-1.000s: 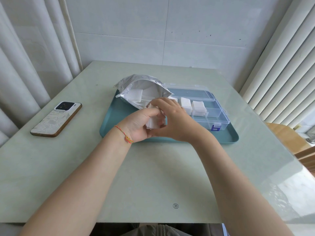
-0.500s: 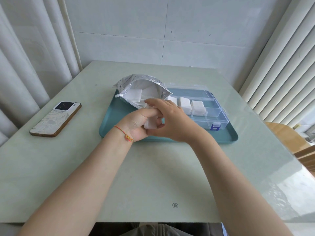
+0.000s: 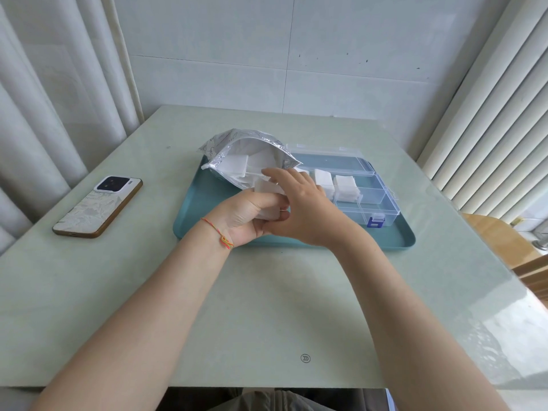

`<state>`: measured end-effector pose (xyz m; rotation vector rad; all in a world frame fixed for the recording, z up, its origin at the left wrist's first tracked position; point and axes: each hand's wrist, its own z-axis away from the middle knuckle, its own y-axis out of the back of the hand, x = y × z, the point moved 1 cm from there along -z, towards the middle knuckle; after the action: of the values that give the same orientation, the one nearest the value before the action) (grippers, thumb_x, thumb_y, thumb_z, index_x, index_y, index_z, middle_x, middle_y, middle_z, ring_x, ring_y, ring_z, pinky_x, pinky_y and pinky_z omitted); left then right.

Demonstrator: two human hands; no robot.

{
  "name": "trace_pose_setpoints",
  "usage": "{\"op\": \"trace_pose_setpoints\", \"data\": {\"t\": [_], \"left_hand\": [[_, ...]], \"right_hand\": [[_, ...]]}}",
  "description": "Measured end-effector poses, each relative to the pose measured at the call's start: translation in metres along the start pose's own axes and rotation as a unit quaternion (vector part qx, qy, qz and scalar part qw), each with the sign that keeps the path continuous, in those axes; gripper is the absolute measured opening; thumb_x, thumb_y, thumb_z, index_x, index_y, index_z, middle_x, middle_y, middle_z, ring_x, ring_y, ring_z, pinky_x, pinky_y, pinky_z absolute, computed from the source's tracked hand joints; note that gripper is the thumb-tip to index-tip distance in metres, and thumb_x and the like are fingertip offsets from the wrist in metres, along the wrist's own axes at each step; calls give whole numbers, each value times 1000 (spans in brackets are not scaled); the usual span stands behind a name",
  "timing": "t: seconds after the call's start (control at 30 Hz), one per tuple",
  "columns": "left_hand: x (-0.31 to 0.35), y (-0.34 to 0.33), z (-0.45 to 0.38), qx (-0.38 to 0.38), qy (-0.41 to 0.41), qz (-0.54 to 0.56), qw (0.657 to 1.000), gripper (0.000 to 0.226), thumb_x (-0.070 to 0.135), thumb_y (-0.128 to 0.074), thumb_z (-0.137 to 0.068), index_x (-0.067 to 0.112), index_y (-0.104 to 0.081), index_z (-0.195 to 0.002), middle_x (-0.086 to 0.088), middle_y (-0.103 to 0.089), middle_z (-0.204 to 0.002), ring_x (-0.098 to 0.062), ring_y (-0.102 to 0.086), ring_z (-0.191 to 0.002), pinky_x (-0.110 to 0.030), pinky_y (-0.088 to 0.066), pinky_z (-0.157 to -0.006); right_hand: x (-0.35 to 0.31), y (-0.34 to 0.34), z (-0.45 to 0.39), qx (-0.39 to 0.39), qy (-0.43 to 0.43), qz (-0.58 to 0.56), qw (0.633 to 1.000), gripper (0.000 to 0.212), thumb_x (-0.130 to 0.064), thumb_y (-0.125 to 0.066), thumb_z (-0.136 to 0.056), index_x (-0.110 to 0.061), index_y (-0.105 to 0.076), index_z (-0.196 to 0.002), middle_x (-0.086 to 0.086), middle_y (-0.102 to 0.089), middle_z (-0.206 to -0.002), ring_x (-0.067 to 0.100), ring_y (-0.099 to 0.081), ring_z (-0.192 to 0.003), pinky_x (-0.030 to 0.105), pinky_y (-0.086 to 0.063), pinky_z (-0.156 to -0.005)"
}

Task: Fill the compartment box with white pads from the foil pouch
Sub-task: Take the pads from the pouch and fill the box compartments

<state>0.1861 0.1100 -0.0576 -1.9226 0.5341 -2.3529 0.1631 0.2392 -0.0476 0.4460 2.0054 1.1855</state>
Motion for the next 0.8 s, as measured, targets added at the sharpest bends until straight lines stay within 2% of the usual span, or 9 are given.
{"op": "trace_pose_setpoints", "data": {"t": [0.07, 0.13, 0.2, 0.3, 0.4, 0.5, 0.67, 0.8], "left_hand": [[-1, -1, 0, -2, -4, -6, 1000, 18, 1, -61, -77, 17, -62, -85, 2, -57, -68, -9, -59, -62, -19, -47, -53], [-3, 0, -1, 0, -4, -14, 1000, 19, 4, -60, -73, 18, -64, -86, 1, -58, -75, -10, -58, -71, -22, -49, -60], [-3, -1, 0, 7, -1, -15, 1000, 19, 1, -58, -84, 20, -62, -85, 2, -56, -76, -10, -55, -73, -22, -48, -62], [-1, -4, 1, 1, 0, -14, 1000, 24, 1, -50, -93, 20, -59, -81, 6, -56, -65, -6, -55, -62, -17, -46, -53], [0, -4, 2, 4, 3, -8, 1000, 26, 2, -47, -95, 20, -62, -83, 9, -63, -64, -4, -63, -62, -16, -48, -53], [-1, -4, 1, 13, 10, 9, 1000, 24, 5, -47, -95, 22, -63, -89, 9, -67, -72, -4, -66, -69, -18, -50, -55], [1, -6, 0, 13, 2, 35, 999, 20, 4, -50, -95, 17, -64, -89, 3, -68, -76, -9, -68, -72, -19, -53, -56], [2, -6, 0, 13, -4, 45, 999, 22, 2, -48, -95, 16, -64, -91, 2, -69, -77, -7, -69, -70, -19, -52, -54]], "right_hand": [[-1, -2, 0, 1, 1, 9, 1000, 76, -30, -80, -75, -22, -43, -141, -3, -48, -129, 19, -39, -121, 42, -34, -101], [-1, -2, -1, 3, 8, 8, 1000, 67, -24, -76, -77, -22, -47, -138, -4, -49, -126, 19, -40, -118, 43, -36, -98], [0, -1, 0, -1, 15, 0, 1000, 67, -20, -73, -77, -26, -47, -139, -6, -49, -127, 18, -39, -118, 43, -37, -98], [2, -2, 0, -12, 12, -4, 1000, 75, -31, -78, -74, -33, -43, -141, -10, -46, -129, 19, -38, -121, 44, -35, -101], [2, -4, -1, -6, 1, -5, 1000, 78, -42, -82, -71, -34, -44, -139, -12, -46, -130, 16, -37, -121, 43, -33, -104], [4, -4, -2, 0, 9, -4, 1000, 67, -39, -80, -73, -36, -50, -133, -11, -47, -128, 16, -38, -119, 42, -32, -103], [7, -4, -2, -17, -4, -3, 1000, 78, -48, -81, -69, -39, -45, -137, -9, -46, -129, 17, -37, -122, 45, -33, -106], [7, -4, -2, -10, 1, -2, 1000, 73, -47, -81, -69, -39, -47, -133, -10, -46, -128, 17, -38, -121, 44, -33, -104]]}}
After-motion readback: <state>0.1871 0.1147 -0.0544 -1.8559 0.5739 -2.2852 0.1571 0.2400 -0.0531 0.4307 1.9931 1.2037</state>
